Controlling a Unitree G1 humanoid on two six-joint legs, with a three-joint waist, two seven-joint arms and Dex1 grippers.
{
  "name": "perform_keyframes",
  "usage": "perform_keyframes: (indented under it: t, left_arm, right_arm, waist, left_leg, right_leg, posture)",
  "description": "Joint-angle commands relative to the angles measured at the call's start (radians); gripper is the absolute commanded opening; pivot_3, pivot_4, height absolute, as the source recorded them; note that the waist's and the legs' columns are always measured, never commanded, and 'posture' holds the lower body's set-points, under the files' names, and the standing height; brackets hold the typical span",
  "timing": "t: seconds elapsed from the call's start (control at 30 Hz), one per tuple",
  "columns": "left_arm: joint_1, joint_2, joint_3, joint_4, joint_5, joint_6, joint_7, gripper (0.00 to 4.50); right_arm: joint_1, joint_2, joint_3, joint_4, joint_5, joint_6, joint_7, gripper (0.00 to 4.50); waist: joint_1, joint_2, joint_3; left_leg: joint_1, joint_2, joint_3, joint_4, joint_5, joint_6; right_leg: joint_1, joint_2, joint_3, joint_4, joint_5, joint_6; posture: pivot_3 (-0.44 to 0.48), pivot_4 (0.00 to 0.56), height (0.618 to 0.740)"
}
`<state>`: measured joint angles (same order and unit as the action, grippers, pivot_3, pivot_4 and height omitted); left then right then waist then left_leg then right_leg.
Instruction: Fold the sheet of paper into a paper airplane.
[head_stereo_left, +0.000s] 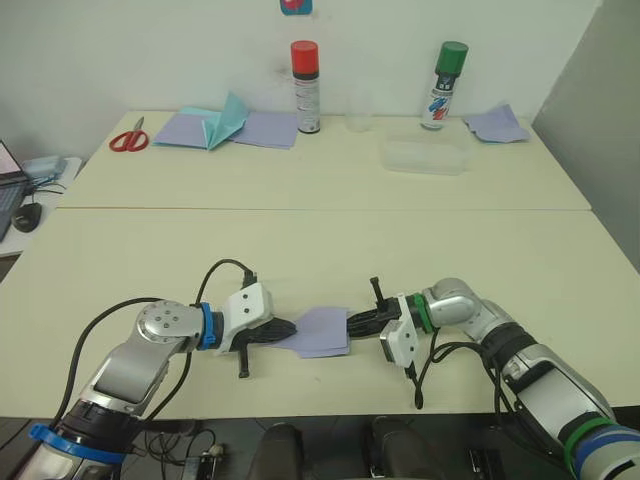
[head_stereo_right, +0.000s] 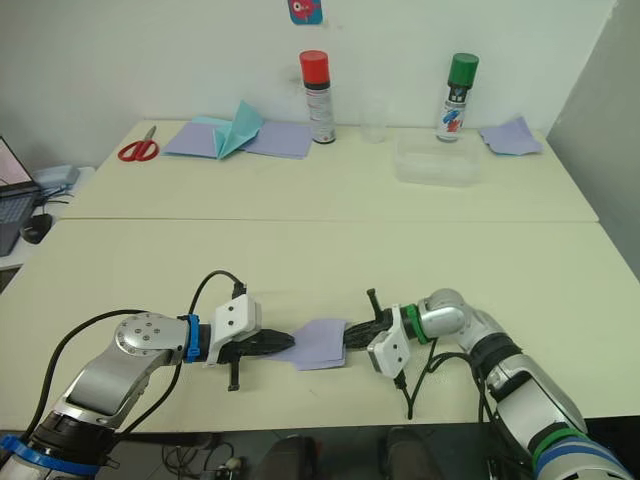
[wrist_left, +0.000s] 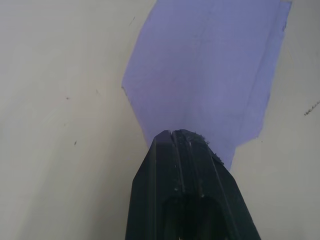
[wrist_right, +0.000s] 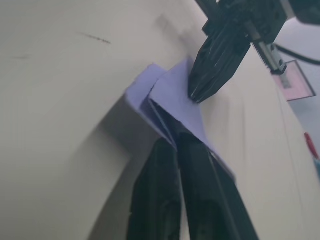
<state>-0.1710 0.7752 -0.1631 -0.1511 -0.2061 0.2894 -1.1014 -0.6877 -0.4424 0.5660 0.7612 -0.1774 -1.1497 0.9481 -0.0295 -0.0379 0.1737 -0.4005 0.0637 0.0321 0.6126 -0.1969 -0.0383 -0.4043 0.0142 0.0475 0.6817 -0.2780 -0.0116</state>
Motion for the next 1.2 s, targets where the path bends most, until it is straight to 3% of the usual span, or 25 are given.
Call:
perform_keyframes:
  t: [0.03,0.33,0.4,0.47,0.53,0.57,0.7,0.93,1.2]
  left_arm:
    - [0.001,-0.015,-0.020,-0.004,0.013,-0.010,0.006,0.00]
    - [0.011,-0.018,-0.017,-0.022,0.010,-0.004,-0.005,0.00]
    - [0.015,-0.010,-0.017,-0.028,0.009,0.000,-0.013,0.00]
    - [0.020,0.001,-0.013,-0.040,0.003,0.010,-0.022,0.00]
    - [0.019,0.013,-0.003,-0.059,-0.012,0.029,-0.030,0.00]
    - [0.017,0.015,0.000,-0.064,-0.016,0.035,-0.031,0.00]
    - [0.021,0.036,0.000,-0.069,-0.017,0.048,-0.047,0.00]
    - [0.056,0.065,0.001,-0.082,-0.011,0.048,-0.046,0.00]
    - [0.087,0.049,-0.017,-0.096,-0.005,0.056,-0.015,0.00]
  right_arm:
    - [0.032,-0.055,0.001,-0.084,0.067,0.040,0.052,1.32]
    - [0.131,-0.241,-0.050,-0.351,0.236,0.228,0.143,4.46]
    - [0.167,-0.263,-0.075,-0.449,0.307,0.363,0.157,4.46]
    - [0.220,-0.282,-0.102,-0.591,0.420,0.664,0.150,4.46]
    - [0.254,-0.303,-0.134,-0.782,0.686,1.250,0.027,4.46]
    - [0.259,-0.308,-0.150,-0.844,0.779,1.454,-0.024,4.46]
    - [0.243,-0.252,-0.253,-0.926,1.039,1.967,-0.220,4.46]
    - [0.178,-0.091,-0.493,-0.828,1.380,2.514,-0.511,4.46]
    - [0.149,0.134,-0.716,-0.663,1.487,2.738,-0.866,4.46]
  waist:
    - [0.001,0.000,0.000]
    - [0.002,0.000,0.000]
    - [0.001,0.000,0.000]
    - [0.001,0.000,0.000]
    - [-0.003,0.000,0.000]
    - [-0.004,0.000,0.000]
    - [-0.003,0.000,0.000]
    - [-0.003,0.000,0.000]
    - [-0.004,-0.001,-0.001]
  left_leg:
    - [0.000,0.000,0.000,0.000,0.000,0.000]
    - [0.000,-0.001,0.001,0.000,0.000,0.000]
    - [0.000,-0.001,0.000,0.000,0.000,0.000]
    - [0.000,0.000,0.000,0.000,0.000,0.000]
    - [0.000,0.001,-0.001,0.000,0.000,0.000]
    - [0.000,0.002,-0.001,0.000,0.000,0.000]
    - [0.000,0.002,-0.002,0.000,0.000,0.000]
    - [-0.001,0.001,-0.001,0.000,0.000,0.000]
    - [-0.002,0.000,-0.001,-0.001,0.000,0.000]
  right_leg:
    - [0.000,-0.001,0.000,0.000,0.000,0.000]
    - [0.001,-0.002,0.000,-0.001,0.001,0.002]
    - [0.001,-0.002,0.001,-0.001,0.001,0.002]
    - [0.001,-0.003,0.001,-0.001,0.001,0.001]
    - [0.000,-0.003,0.000,0.001,0.000,0.001]
    - [0.000,-0.003,0.000,0.001,0.000,0.000]
    - [0.000,-0.003,-0.001,0.001,0.000,0.001]
    - [-0.001,-0.002,0.000,-0.001,0.000,0.001]
    - [-0.002,0.000,0.000,-0.002,0.000,0.001]
  posture:
    - [0.000,0.150,0.740]
    - [0.000,0.150,0.740]
    - [0.000,0.150,0.740]
    - [0.000,0.150,0.740]
    - [0.000,0.150,0.740]
    - [0.000,0.150,0.740]
    - [0.000,0.150,0.740]
    - [0.000,0.150,0.740]
    - [0.000,0.150,0.740]
